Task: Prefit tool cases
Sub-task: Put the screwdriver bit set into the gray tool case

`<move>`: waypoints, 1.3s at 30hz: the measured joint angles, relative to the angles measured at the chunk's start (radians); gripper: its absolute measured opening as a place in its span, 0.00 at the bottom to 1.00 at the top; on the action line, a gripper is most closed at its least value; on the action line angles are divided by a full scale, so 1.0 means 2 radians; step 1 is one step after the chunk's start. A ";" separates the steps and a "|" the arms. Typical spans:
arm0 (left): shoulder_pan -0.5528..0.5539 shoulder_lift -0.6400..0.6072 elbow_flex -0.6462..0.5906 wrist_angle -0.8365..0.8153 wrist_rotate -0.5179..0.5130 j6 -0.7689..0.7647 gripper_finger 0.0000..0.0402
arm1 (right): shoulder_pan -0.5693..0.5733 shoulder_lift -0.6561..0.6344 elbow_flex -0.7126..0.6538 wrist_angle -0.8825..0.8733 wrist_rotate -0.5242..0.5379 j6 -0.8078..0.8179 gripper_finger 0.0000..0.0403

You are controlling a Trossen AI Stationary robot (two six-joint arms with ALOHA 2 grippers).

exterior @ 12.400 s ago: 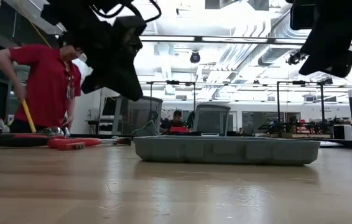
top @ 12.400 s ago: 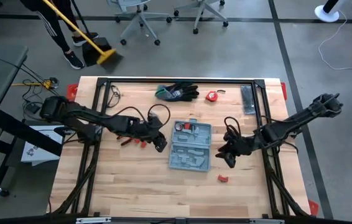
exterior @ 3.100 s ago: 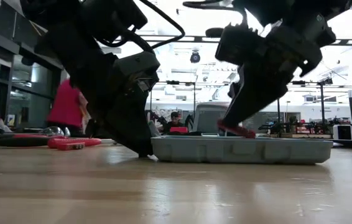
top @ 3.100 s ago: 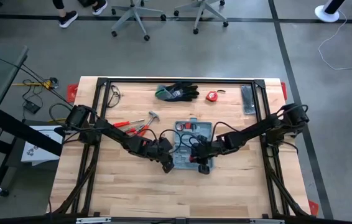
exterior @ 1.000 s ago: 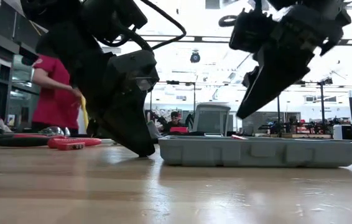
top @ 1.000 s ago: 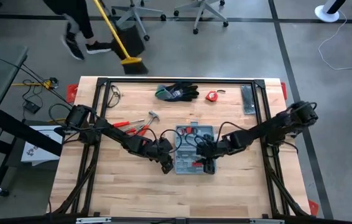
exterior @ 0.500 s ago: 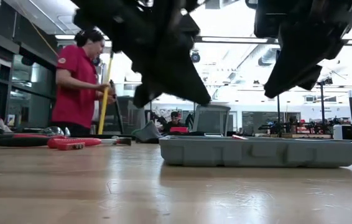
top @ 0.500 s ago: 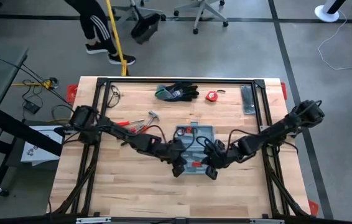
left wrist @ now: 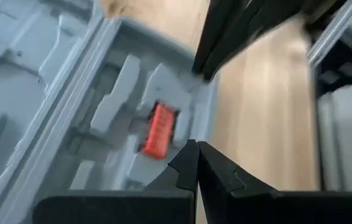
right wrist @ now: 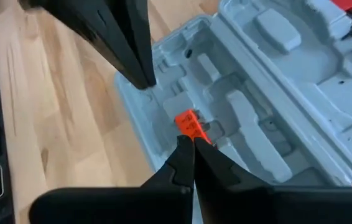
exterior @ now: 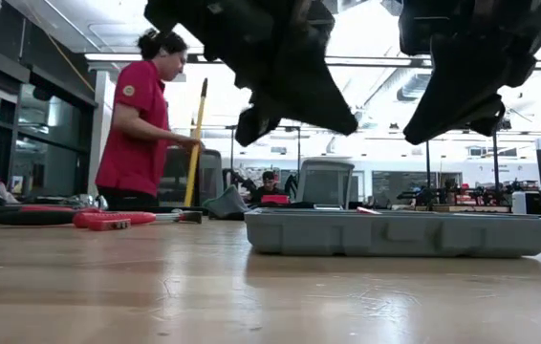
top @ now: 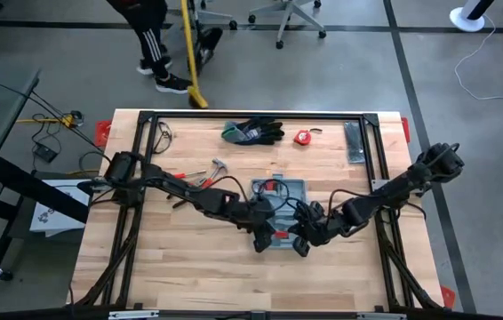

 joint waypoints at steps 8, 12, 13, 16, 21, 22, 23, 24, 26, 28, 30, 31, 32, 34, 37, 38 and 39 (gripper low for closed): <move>0.002 0.026 0.031 -0.012 0.008 0.034 0.00 | -0.013 0.003 0.000 0.000 0.000 -0.002 0.00; 0.002 0.044 0.031 -0.014 0.028 0.030 0.00 | -0.014 0.019 0.000 0.002 -0.013 -0.007 0.00; 0.002 0.049 0.030 -0.016 0.031 0.030 0.00 | -0.014 0.024 0.000 0.004 -0.019 -0.008 0.00; 0.001 0.054 0.030 -0.021 0.028 0.030 0.00 | -0.015 0.038 0.000 0.017 -0.035 -0.008 0.00; 0.001 0.052 0.030 -0.015 0.013 0.034 0.00 | -0.015 0.040 0.000 0.037 -0.036 -0.001 0.00; 0.002 0.052 0.030 -0.013 0.013 0.035 0.00 | -0.016 0.040 0.000 0.040 -0.039 -0.001 0.00; 0.001 0.053 0.030 -0.012 0.013 0.038 0.00 | -0.016 0.040 0.000 0.043 -0.042 -0.002 0.00; 0.001 0.053 0.030 -0.011 0.012 0.042 0.00 | -0.016 0.043 0.000 0.047 -0.043 -0.002 0.00; 0.001 0.054 0.030 -0.013 0.011 0.048 0.00 | -0.016 0.051 0.001 0.047 -0.051 -0.003 0.00; 0.001 0.055 0.030 -0.014 0.008 0.052 0.00 | -0.016 0.061 0.000 0.048 -0.056 -0.001 0.00; 0.003 0.055 0.030 -0.013 0.005 0.057 0.00 | -0.016 0.066 0.000 0.052 -0.057 0.001 0.00; 0.004 0.055 0.030 -0.013 0.002 0.057 0.00 | -0.016 0.066 0.000 0.053 -0.058 0.001 0.00; 0.004 0.055 0.030 -0.014 -0.002 0.057 0.00 | -0.016 0.066 0.000 0.053 -0.057 0.001 0.00; 0.006 0.055 0.030 -0.012 -0.005 0.057 0.00 | -0.016 0.065 0.000 0.053 -0.056 0.001 0.00; 0.007 0.055 0.030 -0.012 -0.005 0.060 0.00 | -0.017 0.065 0.000 0.053 -0.056 0.001 0.00; 0.007 0.055 0.030 -0.012 -0.004 0.064 0.00 | -0.017 0.065 0.000 0.053 -0.056 0.001 0.00; 0.007 0.055 0.030 -0.012 -0.001 0.068 0.00 | -0.017 0.065 0.000 0.053 -0.057 0.001 0.00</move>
